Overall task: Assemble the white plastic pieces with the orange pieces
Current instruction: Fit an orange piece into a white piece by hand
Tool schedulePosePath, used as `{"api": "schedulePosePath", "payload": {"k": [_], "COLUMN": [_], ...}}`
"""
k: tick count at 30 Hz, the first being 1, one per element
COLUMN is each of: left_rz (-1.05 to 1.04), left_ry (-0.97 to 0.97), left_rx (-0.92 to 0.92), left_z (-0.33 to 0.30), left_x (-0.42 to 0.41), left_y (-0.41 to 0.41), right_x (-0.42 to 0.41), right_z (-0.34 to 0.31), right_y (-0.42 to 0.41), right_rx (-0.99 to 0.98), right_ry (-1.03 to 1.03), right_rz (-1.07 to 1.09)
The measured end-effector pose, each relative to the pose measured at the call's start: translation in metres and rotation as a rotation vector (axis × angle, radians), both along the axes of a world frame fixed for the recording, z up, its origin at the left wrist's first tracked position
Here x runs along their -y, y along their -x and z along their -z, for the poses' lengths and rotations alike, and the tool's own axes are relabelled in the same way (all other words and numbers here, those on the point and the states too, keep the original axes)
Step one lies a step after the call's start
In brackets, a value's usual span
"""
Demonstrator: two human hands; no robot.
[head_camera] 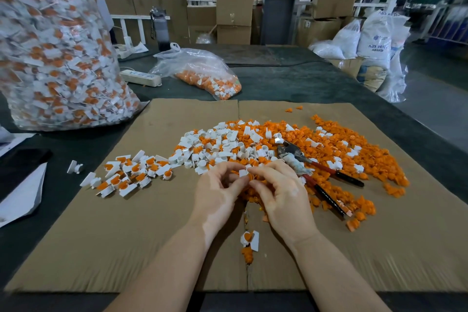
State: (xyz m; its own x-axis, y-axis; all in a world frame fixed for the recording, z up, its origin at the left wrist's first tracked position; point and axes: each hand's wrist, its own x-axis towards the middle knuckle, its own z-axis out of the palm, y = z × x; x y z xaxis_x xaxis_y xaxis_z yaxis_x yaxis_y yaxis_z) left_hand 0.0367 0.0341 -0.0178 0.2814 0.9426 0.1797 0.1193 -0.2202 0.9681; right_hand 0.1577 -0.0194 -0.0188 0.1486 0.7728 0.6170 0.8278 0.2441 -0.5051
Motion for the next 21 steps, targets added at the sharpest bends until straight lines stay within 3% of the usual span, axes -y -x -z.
{"api": "schedulePosePath", "payload": {"k": [4,7,11,15,17,21], "left_rz": [0.001,-0.024,-0.036,-0.059,-0.054,-0.051], "left_ry": [0.001,0.01,-0.014,0.019,0.052,0.129], "left_rx": [0.009,0.02,-0.012,0.007,0.03,0.078], "left_z": [0.0,0.0,-0.002,-0.004,-0.005,-0.01], "left_x": [-0.001,-0.002,-0.002,-0.003,-0.004,-0.006], "left_y": [0.001,0.001,0.001,0.0,0.0,-0.003], "right_x": [0.001,0.001,0.001,-0.002,-0.004,-0.005], "right_z": [-0.002,-0.009,-0.022,-0.034,-0.035,-0.035], "right_y": [-0.001,-0.01,-0.042,-0.066,-0.07,-0.07], "right_rx": [0.016,0.005,0.086,0.133,0.191,0.198], "right_ry": [-0.016,0.039,0.48,0.903,0.93,0.797], "right_rz": [0.056,0.276,0.616,0.62,0.626,0.643]}}
